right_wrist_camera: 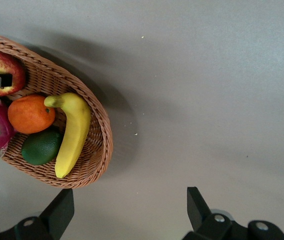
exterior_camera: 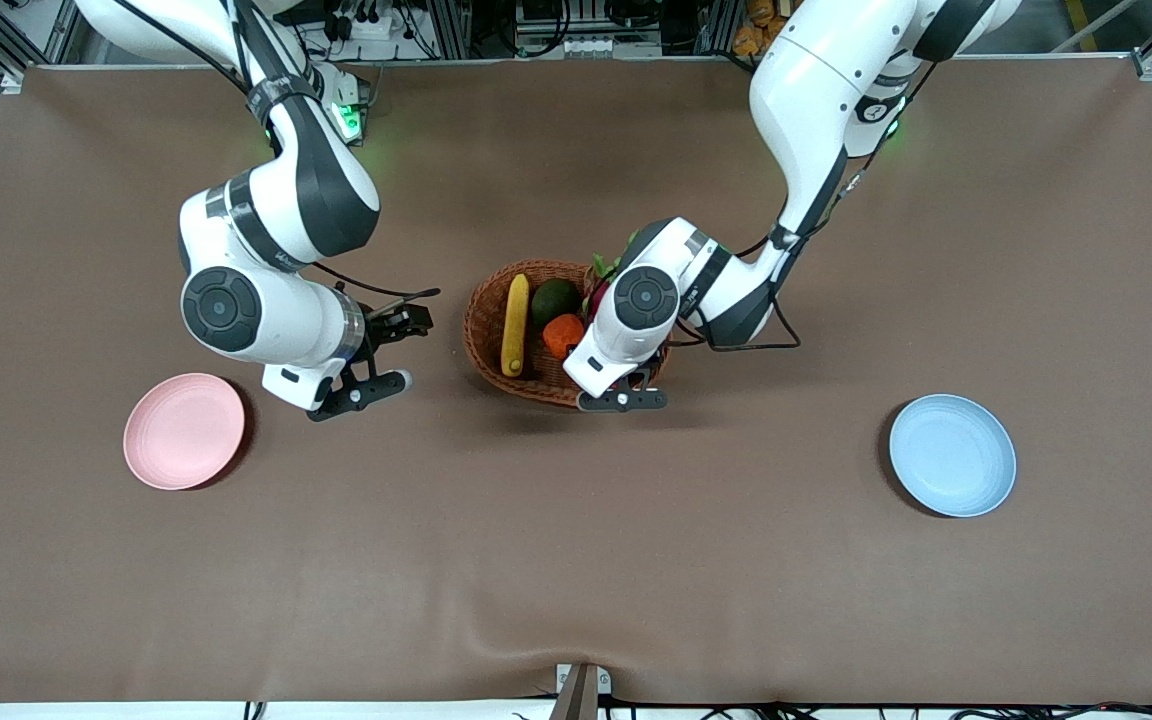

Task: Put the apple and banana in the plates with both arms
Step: 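Close the left gripper on the red apple and lift it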

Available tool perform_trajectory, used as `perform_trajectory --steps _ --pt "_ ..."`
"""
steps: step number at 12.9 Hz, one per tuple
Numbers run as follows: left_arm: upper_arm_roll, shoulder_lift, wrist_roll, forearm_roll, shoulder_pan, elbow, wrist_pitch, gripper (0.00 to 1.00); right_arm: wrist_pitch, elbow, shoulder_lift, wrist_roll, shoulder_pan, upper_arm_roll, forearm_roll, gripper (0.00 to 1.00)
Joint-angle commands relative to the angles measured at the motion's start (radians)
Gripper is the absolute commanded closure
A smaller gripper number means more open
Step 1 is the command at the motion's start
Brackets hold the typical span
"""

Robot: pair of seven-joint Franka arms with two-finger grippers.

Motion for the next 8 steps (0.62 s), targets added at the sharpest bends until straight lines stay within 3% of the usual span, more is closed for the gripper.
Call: perform_trajectory --steps 1,2,3,6,8 --pt "0.007 0.005 -0.038 0.023 -0.012 0.007 -0.001 0.52 0.033 -0.014 -0.013 -0.01 0.005 -0.006 0.02 0.0" --pt "0.007 0.003 -0.037 0.023 -0.01 0.007 -0.004 0.82 0.045 -0.014 -0.013 -0.01 0.014 -0.006 0.019 0.0" --pt "0.009 -0.003 -0.037 0.023 -0.01 0.009 -0.005 1.0 0.072 -0.014 -0.01 -0.01 0.037 -0.006 0.017 0.0" --pt "0.012 -0.069 -0.037 0.023 0.013 0.018 -0.088 1.0 0.193 -0.014 0.059 -0.013 0.089 -0.008 0.012 0.0" --pt "0.014 -0.177 -0.034 0.023 0.063 0.016 -0.181 1.0 0.232 -0.015 0.083 -0.017 0.107 -0.008 0.011 0.0"
